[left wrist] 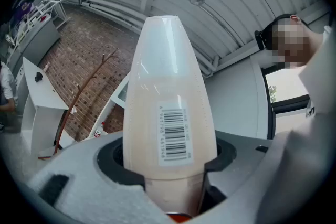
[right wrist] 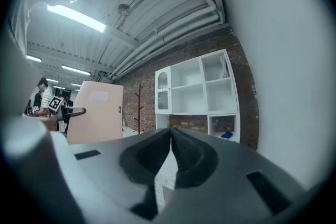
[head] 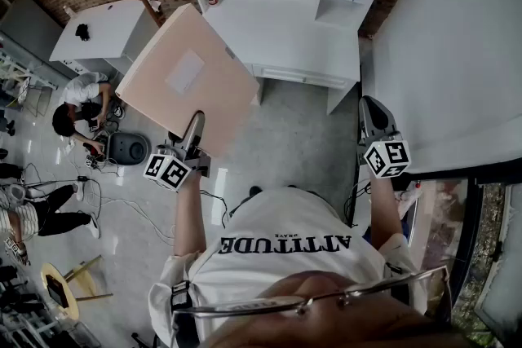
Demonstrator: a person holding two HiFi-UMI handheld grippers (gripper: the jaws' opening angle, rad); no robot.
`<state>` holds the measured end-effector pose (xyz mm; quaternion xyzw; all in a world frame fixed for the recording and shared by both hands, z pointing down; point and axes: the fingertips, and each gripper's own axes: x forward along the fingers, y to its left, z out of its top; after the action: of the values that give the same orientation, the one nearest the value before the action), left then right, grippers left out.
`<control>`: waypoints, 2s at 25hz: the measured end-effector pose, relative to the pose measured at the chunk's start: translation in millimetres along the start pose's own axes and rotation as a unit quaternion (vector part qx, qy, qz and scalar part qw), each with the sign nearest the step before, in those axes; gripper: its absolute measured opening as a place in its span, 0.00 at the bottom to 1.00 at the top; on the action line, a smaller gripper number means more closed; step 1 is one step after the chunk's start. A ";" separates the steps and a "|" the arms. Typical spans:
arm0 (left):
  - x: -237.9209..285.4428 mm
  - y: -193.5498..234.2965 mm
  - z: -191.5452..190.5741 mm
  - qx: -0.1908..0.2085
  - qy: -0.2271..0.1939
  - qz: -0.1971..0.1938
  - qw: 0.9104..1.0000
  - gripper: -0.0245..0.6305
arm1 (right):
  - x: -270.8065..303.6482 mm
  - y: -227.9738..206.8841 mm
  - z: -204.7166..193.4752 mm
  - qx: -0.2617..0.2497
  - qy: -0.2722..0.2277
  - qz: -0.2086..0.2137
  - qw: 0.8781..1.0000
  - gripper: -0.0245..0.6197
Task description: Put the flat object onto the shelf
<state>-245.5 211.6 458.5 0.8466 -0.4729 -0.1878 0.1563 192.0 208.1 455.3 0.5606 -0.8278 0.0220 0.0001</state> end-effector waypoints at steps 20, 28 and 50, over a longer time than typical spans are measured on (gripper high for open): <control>-7.3 4.3 -0.6 -0.001 0.000 -0.005 1.000 0.48 | -3.8 2.7 1.7 0.011 -0.009 -0.014 1.000 0.09; -16.1 19.2 -1.5 -0.001 0.005 -0.015 1.000 0.48 | -6.5 19.0 -4.4 0.007 -0.002 -0.023 1.000 0.09; -47.1 65.7 14.4 -0.002 0.035 -0.031 0.999 0.48 | 4.8 96.0 -11.9 -0.011 0.010 -0.040 0.999 0.09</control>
<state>-323.6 217.7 482.9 0.8663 -0.4406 -0.1639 0.1689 100.8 239.7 463.8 0.5929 -0.8049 0.0186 0.0150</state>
